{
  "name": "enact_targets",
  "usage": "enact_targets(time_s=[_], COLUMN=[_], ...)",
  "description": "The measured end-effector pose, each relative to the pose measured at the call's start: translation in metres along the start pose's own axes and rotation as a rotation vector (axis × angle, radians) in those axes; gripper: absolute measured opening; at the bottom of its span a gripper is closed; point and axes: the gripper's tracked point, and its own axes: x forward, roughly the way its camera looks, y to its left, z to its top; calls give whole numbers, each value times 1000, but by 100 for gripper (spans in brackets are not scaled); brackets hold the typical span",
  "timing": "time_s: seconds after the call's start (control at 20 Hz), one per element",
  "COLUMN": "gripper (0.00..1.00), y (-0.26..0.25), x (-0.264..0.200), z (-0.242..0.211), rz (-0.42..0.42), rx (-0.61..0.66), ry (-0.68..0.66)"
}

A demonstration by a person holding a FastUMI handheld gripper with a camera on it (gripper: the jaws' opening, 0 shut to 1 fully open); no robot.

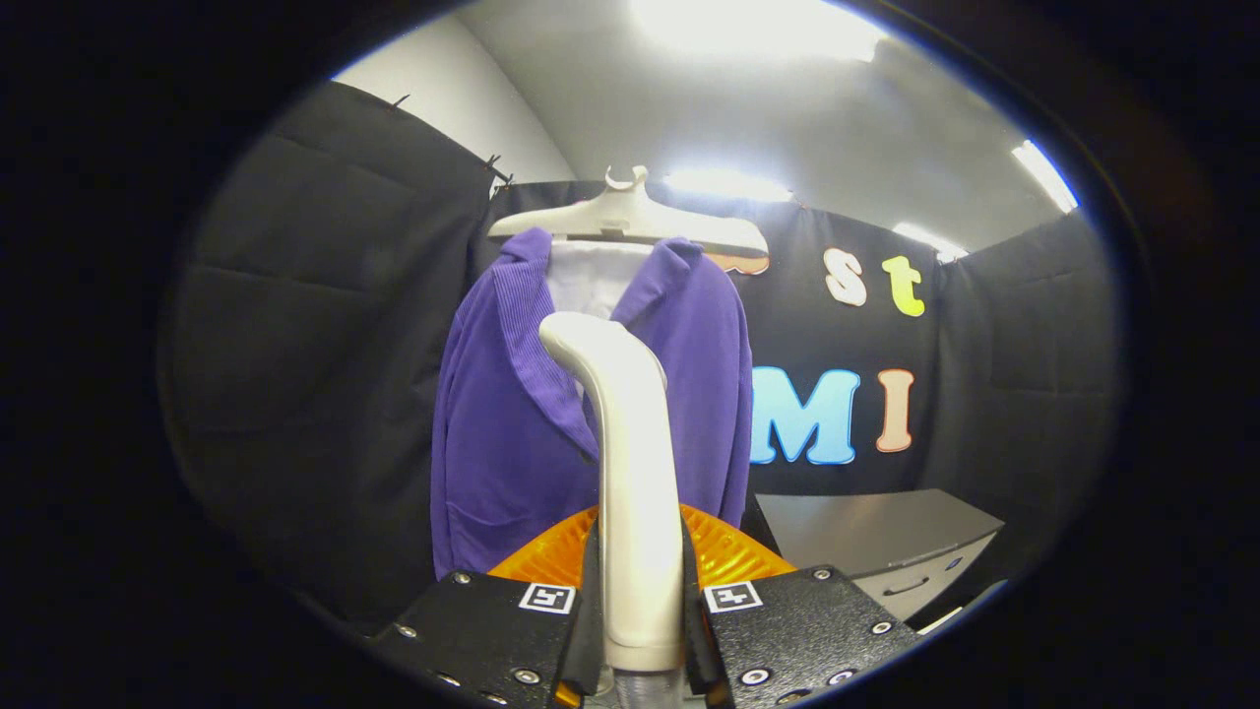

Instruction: Iron the clothes twice with a garment steamer, once on the left side and once on the right side.

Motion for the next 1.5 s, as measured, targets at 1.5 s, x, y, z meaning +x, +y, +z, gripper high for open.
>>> enact_targets(time_s=[1.5], gripper=[34], y=[108], x=[45], z=[-63], rz=[48], rx=[-169], ry=[44])
